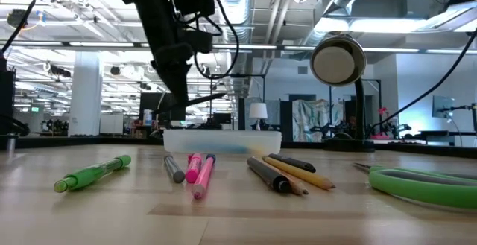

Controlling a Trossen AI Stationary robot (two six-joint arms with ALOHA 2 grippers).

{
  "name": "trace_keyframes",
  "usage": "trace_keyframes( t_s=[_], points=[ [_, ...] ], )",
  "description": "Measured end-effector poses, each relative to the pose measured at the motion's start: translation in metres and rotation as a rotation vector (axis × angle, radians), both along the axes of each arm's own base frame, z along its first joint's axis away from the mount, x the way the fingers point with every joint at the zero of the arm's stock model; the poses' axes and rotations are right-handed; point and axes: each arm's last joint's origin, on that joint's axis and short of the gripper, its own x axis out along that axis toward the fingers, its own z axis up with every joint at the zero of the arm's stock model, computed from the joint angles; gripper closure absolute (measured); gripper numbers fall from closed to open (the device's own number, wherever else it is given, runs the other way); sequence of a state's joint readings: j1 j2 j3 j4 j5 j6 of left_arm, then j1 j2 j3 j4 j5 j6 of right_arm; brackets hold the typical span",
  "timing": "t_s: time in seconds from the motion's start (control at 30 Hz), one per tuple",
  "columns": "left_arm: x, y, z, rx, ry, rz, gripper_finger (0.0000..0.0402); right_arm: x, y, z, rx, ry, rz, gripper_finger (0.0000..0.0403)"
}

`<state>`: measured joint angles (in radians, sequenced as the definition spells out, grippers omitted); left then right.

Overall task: Pick & place school supplies into a supply box
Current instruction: Put the left black pen into the supply box

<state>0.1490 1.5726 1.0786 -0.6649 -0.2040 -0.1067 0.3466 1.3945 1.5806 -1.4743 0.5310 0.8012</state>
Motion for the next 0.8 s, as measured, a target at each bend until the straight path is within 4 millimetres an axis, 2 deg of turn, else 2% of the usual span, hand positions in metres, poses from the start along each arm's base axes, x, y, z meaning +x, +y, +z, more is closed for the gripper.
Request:
trace_keyframes(
  t_s=[0.2, 0.47, 0.8],
  points=[
    [0.005, 0.025, 0.005, 0.055, -0.071, -0.154, 0.0378, 0.005, 0.002, 0.002, 0.042, -0.077, -0.050, 0.0282],
    [0.009, 0.040, 0.009, 0.074, -0.143, -0.255, 0.0378, 0.007, 0.001, 0.003, 0.039, -0.137, -0.115, 0.0282],
    [0.023, 0.050, -0.013, 0.043, -0.138, -0.269, 0.0378, 0.008, 0.000, 0.003, 0.039, -0.149, -0.126, 0.0282]
  ],
)
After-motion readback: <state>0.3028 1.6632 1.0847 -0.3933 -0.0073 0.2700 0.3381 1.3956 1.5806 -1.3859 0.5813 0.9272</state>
